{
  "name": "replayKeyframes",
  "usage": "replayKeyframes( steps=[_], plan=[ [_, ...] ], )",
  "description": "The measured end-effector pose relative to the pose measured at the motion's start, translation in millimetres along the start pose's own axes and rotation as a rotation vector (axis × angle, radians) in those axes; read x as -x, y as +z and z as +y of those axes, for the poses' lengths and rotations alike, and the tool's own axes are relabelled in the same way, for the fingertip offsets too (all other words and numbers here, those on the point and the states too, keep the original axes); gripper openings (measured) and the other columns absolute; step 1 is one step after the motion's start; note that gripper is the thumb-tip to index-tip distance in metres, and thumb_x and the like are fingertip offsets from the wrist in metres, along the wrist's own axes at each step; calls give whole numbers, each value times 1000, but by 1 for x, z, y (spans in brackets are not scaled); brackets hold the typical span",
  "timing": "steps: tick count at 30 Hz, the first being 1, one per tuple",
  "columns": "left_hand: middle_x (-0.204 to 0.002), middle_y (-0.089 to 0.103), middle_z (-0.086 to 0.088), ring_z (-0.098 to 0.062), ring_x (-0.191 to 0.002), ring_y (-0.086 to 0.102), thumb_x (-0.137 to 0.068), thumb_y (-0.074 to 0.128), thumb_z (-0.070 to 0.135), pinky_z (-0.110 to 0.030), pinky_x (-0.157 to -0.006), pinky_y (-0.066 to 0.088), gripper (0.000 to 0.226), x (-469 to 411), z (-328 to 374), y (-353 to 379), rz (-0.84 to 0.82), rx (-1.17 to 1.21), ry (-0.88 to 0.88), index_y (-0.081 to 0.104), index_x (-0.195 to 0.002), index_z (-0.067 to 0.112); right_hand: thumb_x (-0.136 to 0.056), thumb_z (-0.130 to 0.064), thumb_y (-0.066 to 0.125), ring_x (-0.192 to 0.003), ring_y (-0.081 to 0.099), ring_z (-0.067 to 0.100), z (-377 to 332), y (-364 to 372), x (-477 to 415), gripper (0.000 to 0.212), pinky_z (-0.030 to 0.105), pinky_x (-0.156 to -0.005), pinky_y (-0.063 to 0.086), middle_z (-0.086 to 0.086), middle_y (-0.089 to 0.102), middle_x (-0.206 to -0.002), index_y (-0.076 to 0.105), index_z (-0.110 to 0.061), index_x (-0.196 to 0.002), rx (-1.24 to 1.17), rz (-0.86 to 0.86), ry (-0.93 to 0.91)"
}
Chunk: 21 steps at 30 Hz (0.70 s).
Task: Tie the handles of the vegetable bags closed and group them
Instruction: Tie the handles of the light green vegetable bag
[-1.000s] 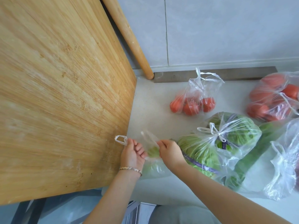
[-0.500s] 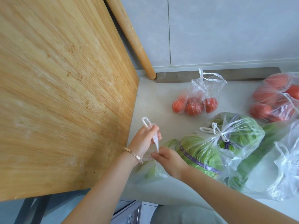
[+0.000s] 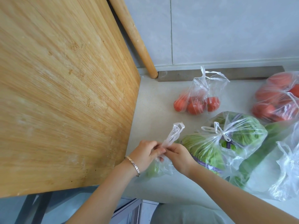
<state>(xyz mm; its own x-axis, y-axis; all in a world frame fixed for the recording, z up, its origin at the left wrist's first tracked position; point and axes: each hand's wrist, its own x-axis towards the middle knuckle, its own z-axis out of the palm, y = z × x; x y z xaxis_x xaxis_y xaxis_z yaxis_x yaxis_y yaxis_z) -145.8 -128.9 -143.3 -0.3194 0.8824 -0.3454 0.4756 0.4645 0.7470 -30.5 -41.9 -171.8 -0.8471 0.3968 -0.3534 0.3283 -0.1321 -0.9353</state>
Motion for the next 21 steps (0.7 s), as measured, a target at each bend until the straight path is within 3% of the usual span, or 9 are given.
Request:
replayKeyframes(
  steps=[3, 7, 10, 12, 14, 17, 19, 21],
  plan=[
    [-66, 69, -4, 8, -59, 57, -87, 59, 22, -4, -59, 37, 15, 3, 0, -4, 60, -61, 45, 65, -77, 13, -91, -19, 53, -74, 56, 15, 3, 2, -1, 26, 29, -75, 43, 20, 65, -77, 69, -3, -78, -50, 90, 30],
    [-56, 47, 7, -3, -58, 47, -79, 68, 23, -12, -55, 34, 23, 8, -10, -6, 272, -133, -1, 69, -67, 3, -91, -20, 53, -68, 50, 20, 8, 5, -3, 30, 28, -66, 41, 16, 59, -70, 66, 0, -74, -131, 168, 142],
    [-56, 45, 9, -3, -57, 46, -79, 69, 21, -13, -54, 32, 21, 10, -13, -6, 322, -112, -62, 69, -65, 5, -91, -21, 53, -64, 49, 17, 8, 7, -4, 34, 22, -60, 40, 17, 58, -70, 64, 8, -78, -149, 212, 157],
    [-60, 52, 6, -3, -59, 45, -79, 69, 22, -16, -59, 33, 21, 10, -12, -7, 357, -128, -79, 70, -65, 6, -91, -18, 53, -59, 52, 8, 5, 8, -5, 31, 13, -56, 42, 11, 62, -68, 66, 5, -74, -153, 236, 142],
    [-72, 64, 5, -1, -74, 46, -78, 66, 31, -25, -76, 33, 24, 10, -10, -8, 394, -236, -101, 71, -68, 10, -90, -15, 55, -54, 53, 2, 2, 7, -5, 28, 8, -54, 42, 7, 64, -68, 68, 3, -74, -139, 241, 131],
    [-88, 65, 14, -1, -100, 46, -83, 60, 34, -28, -99, 26, 17, 9, -2, -12, 268, -264, -75, 67, -92, 22, -89, -15, 56, -62, 55, 8, -1, 3, -3, 25, 9, -58, 42, 9, 67, -73, 70, 0, -76, -84, 195, 101],
    [-98, 62, 9, -4, -102, 51, -84, 60, 34, -24, -93, 37, 30, 8, 5, -13, 60, -137, -157, 57, -112, 24, -89, -14, 56, -67, 59, 8, -4, 1, -3, 20, 6, -61, 43, 4, 68, -75, 72, -5, -81, -64, 162, 83],
    [-87, 58, 2, -10, -85, 56, -82, 63, 32, -18, -75, 41, 22, 6, 9, -12, -15, -144, -149, 64, -96, 15, -88, -13, 57, -70, 61, 7, -4, -1, -2, 17, 5, -62, 44, 3, 69, -77, 72, -5, -85, -63, 174, 79]
  ],
)
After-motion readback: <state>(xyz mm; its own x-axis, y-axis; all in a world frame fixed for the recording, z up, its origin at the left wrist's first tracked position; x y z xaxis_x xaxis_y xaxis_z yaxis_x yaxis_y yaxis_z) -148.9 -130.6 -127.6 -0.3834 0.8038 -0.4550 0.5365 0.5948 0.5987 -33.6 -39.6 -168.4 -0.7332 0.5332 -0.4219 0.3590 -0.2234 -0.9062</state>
